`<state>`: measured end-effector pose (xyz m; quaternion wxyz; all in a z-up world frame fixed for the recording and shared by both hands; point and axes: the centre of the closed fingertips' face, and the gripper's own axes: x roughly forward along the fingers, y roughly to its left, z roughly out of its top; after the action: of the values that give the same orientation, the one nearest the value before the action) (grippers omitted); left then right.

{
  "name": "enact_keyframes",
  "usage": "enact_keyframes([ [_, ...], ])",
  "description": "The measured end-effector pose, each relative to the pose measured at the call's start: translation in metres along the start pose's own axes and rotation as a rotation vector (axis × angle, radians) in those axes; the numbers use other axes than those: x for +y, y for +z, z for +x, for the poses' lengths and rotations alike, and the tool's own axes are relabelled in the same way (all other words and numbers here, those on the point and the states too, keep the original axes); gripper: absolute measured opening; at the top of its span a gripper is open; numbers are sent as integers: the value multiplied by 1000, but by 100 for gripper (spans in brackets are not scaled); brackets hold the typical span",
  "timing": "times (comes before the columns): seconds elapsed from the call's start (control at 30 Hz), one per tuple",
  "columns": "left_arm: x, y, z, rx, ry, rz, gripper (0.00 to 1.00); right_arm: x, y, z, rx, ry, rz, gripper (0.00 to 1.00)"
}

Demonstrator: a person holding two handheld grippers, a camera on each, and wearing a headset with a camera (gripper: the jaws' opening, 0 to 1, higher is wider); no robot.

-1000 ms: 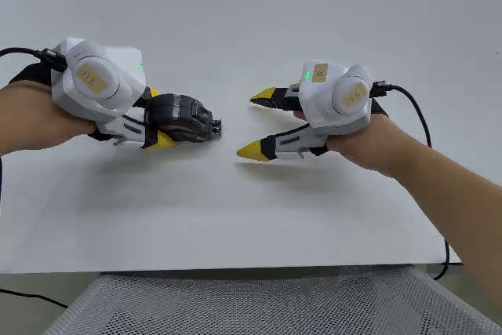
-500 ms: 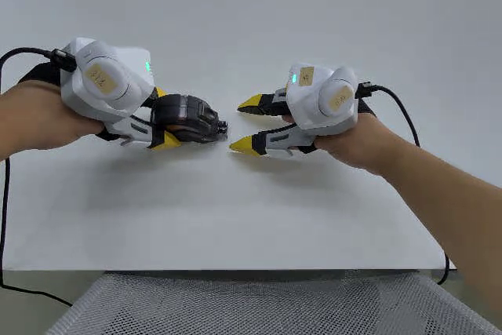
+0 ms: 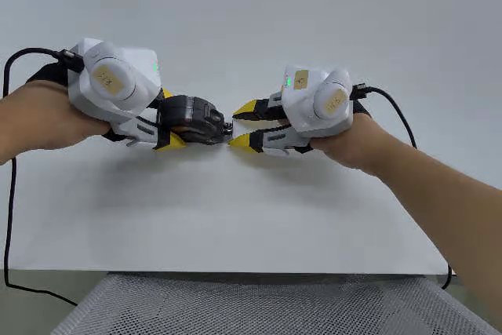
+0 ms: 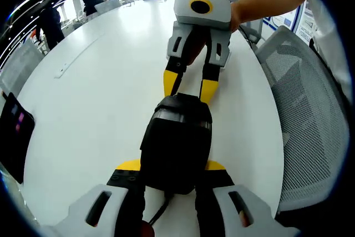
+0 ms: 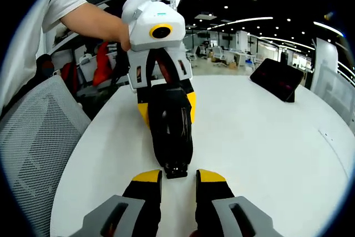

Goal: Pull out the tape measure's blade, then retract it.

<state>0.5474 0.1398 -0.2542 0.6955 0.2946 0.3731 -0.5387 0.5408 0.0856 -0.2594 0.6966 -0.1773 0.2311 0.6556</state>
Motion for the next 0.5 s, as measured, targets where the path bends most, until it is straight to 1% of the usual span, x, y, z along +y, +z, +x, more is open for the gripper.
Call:
enact_keyframes([
  [0.4, 0, 0, -1, -4, -3, 0, 30, 1, 0, 6, 2, 15, -17, 14],
  [0.5, 0, -1, -1, -5, -3, -1, 30, 2, 1, 7, -1, 17, -21, 14],
])
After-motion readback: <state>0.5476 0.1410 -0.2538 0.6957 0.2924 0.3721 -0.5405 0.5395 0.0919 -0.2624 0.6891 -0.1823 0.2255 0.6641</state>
